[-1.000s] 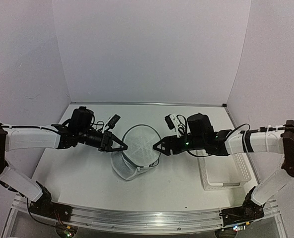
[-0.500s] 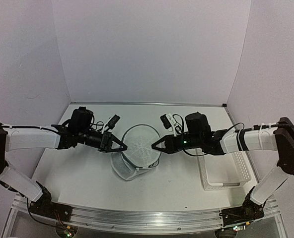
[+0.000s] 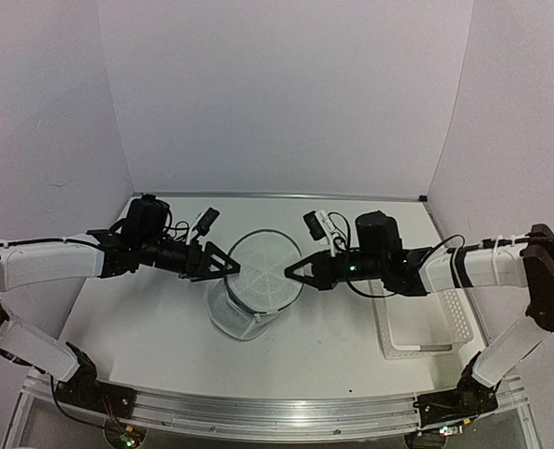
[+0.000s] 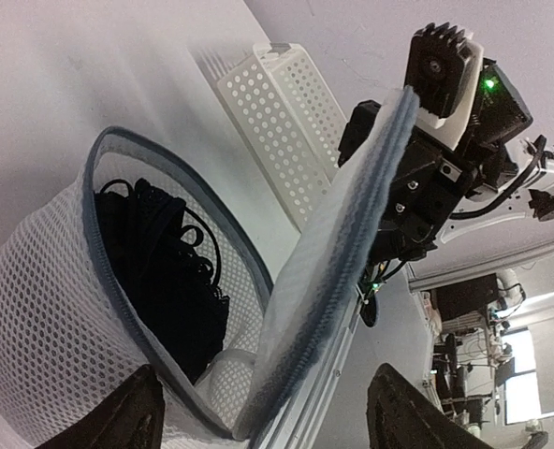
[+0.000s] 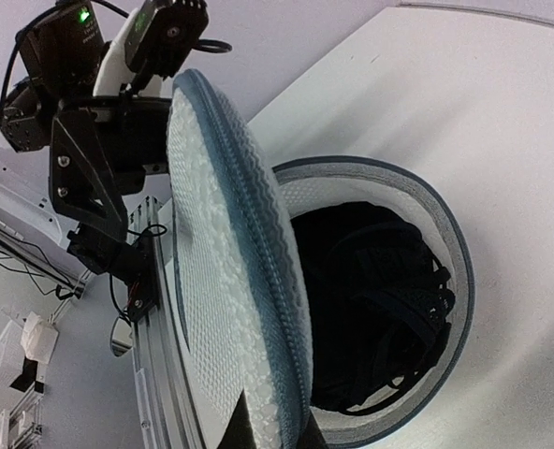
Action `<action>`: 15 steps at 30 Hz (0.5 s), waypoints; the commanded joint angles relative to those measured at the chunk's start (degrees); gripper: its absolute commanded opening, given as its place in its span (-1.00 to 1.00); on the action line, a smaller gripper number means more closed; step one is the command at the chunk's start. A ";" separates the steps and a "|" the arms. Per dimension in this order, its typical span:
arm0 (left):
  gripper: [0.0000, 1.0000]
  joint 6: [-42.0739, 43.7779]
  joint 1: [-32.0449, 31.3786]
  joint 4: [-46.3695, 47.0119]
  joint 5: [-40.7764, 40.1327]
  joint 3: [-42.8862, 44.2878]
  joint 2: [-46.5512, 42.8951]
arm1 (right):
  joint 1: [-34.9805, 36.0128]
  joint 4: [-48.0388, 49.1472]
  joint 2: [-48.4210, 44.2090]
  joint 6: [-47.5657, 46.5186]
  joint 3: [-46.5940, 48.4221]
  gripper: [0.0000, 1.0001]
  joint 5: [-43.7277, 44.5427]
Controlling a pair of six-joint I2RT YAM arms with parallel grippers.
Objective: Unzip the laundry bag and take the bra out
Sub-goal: Open the lid of the laundry bag.
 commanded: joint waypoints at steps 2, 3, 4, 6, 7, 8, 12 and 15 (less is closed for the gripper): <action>0.62 1.26 2.39 -3.82 -1.39 5.66 -7.03 | 0.36 4.04 -3.35 -6.89 0.55 -1.00 -0.72; 0.64 1.22 2.86 -4.44 -1.41 6.10 -8.29 | 0.41 4.05 -3.44 -7.97 0.65 -1.00 -0.65; 0.69 1.28 3.36 -5.03 -1.53 6.51 -9.16 | 0.61 4.06 -3.52 -8.97 0.79 -1.00 -0.54; 0.75 1.26 4.41 -6.23 -2.16 6.85 -10.65 | 1.33 4.06 -3.62 -11.43 0.93 -1.00 0.06; 0.77 1.11 5.12 -6.69 -2.52 6.94 -11.31 | 1.80 4.15 -3.81 -13.00 0.81 -1.00 0.47; 0.79 0.86 5.69 -7.26 -2.96 6.95 -11.74 | 2.62 4.34 -4.13 -15.05 0.58 -1.00 1.07; 0.80 -0.23 7.10 -10.52 -5.80 7.24 -11.47 | 6.96 6.08 -5.89 -27.52 -1.68 -1.00 3.32; 0.80 0.24 7.22 -12.42 -6.57 7.04 -9.71 | 9.70 7.47 -6.88 -36.25 -3.63 -1.00 4.79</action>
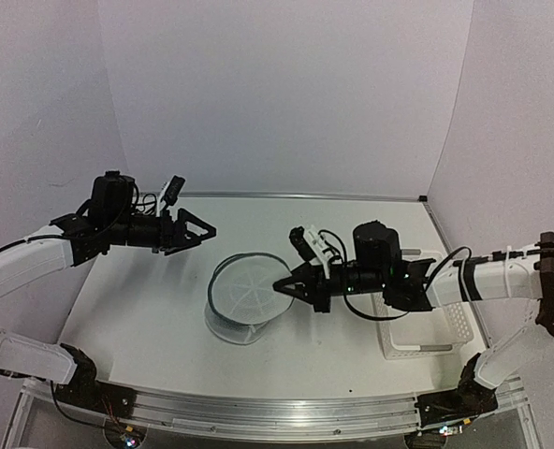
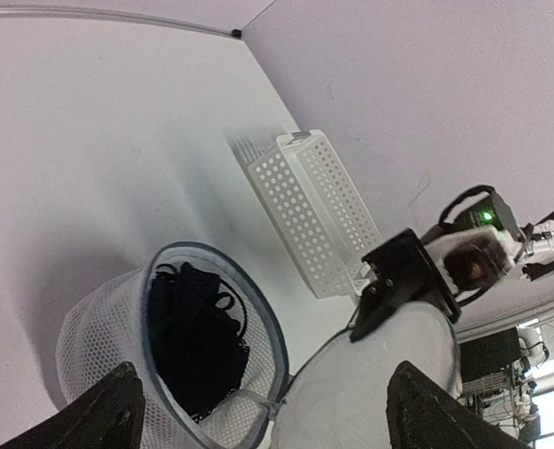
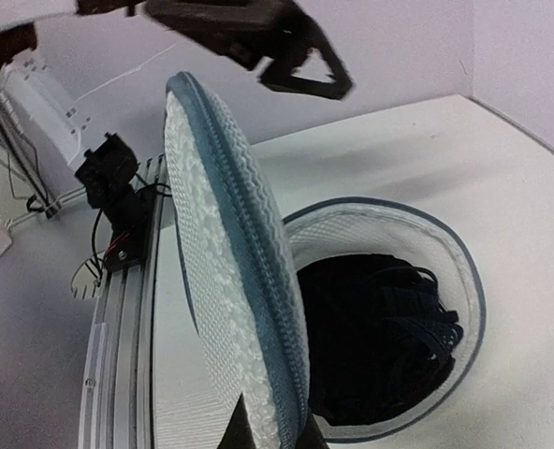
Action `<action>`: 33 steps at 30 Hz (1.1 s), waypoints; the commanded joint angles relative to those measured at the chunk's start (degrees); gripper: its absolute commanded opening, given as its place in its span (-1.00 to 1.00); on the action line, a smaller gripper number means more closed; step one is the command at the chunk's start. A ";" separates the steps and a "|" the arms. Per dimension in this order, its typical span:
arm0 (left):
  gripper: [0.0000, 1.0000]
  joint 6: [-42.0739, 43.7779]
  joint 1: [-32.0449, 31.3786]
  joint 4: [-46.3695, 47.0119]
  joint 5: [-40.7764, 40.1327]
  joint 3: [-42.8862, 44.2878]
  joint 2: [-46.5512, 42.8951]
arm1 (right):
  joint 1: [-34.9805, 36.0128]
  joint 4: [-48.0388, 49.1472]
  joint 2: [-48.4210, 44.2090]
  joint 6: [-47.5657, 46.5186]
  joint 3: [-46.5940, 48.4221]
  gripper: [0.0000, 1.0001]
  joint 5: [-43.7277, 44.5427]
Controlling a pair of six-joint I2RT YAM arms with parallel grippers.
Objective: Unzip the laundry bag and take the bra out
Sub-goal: Open the lid of the laundry bag.
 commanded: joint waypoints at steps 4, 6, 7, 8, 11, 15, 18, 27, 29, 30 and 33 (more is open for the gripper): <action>0.81 1.22 0.34 -4.32 -1.25 1.02 4.43 | 6.36 5.33 -3.88 -23.22 -3.14 -1.00 4.53; 0.82 2.17 0.28 -4.26 -0.45 0.52 6.09 | 7.70 5.73 -4.03 -27.09 -3.76 -1.00 6.06; 0.82 2.64 0.29 -4.25 0.07 0.53 6.88 | 8.28 5.87 -4.04 -28.55 -3.91 -1.00 6.95; 0.82 3.03 0.28 -4.25 0.43 0.60 7.61 | 8.78 5.94 -4.04 -29.78 -4.01 -1.00 7.80; 0.82 4.11 0.25 -4.26 1.82 1.05 9.94 | 9.93 6.60 -4.30 -32.65 -4.27 -1.00 10.86; 0.82 5.38 0.17 -4.64 1.94 1.86 13.56 | 11.24 7.42 -4.68 -36.01 -4.74 -1.00 13.85; 0.82 6.29 -0.64 -5.88 1.60 3.03 16.69 | 12.02 7.57 -4.96 -38.46 -5.27 -1.00 15.01; 0.82 8.42 -3.79 -11.33 -5.83 9.68 23.34 | 15.07 7.56 -7.29 -45.08 -8.29 -1.00 18.57; 0.80 8.36 -3.86 -11.76 -6.80 10.75 24.02 | 15.62 7.49 -7.76 -45.85 -8.70 -1.00 19.03; 0.76 8.34 -3.90 -12.11 -7.22 11.44 24.49 | 15.85 7.10 -7.88 -46.20 -8.71 -1.00 19.32; 0.53 8.57 -4.27 -13.34 -7.72 13.36 25.89 | 16.93 6.69 -7.99 -47.52 -9.06 -1.00 20.97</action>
